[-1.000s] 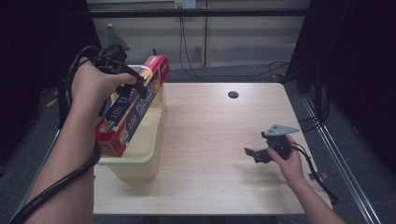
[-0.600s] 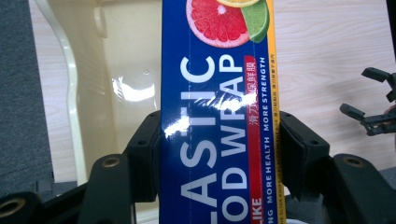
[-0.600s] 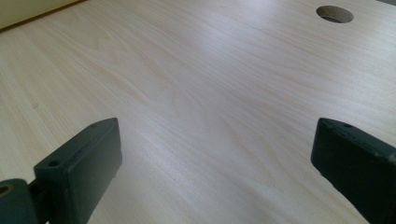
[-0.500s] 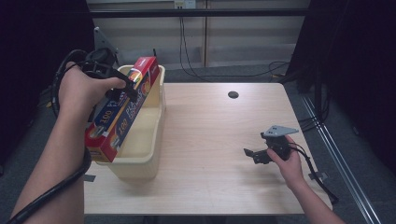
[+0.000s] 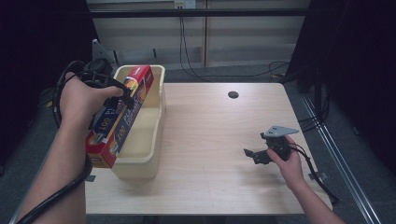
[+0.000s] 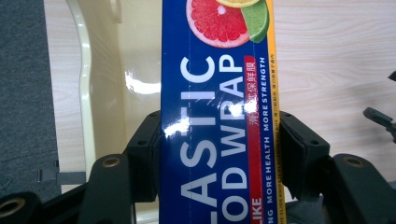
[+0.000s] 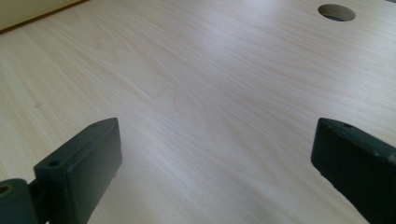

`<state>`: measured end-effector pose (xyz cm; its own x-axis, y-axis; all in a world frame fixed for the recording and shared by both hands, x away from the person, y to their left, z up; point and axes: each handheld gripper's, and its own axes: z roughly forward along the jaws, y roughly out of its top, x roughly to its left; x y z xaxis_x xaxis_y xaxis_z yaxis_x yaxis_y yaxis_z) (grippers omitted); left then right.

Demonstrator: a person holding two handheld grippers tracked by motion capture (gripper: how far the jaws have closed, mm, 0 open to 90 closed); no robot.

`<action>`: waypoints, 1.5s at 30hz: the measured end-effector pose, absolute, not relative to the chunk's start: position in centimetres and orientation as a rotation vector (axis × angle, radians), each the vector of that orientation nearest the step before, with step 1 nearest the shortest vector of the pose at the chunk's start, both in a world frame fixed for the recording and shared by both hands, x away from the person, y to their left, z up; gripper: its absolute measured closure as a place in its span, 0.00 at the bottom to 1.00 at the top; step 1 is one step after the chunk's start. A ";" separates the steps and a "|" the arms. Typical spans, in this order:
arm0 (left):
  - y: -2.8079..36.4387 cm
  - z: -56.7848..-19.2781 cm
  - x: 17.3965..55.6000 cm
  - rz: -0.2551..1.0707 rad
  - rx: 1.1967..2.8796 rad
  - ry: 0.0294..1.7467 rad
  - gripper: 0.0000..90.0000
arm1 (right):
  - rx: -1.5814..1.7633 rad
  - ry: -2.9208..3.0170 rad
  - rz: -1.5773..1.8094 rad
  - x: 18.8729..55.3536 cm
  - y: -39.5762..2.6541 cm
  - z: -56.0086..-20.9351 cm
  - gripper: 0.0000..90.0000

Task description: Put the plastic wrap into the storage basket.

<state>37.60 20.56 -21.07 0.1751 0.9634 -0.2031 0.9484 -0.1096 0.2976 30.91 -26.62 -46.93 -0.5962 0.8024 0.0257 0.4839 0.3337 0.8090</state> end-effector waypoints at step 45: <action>20.7 -26.9 39.1 0.029 2.076 1.875 0.46 | 1.130 2.228 1.152 30.9 -26.6 -46.9 0.02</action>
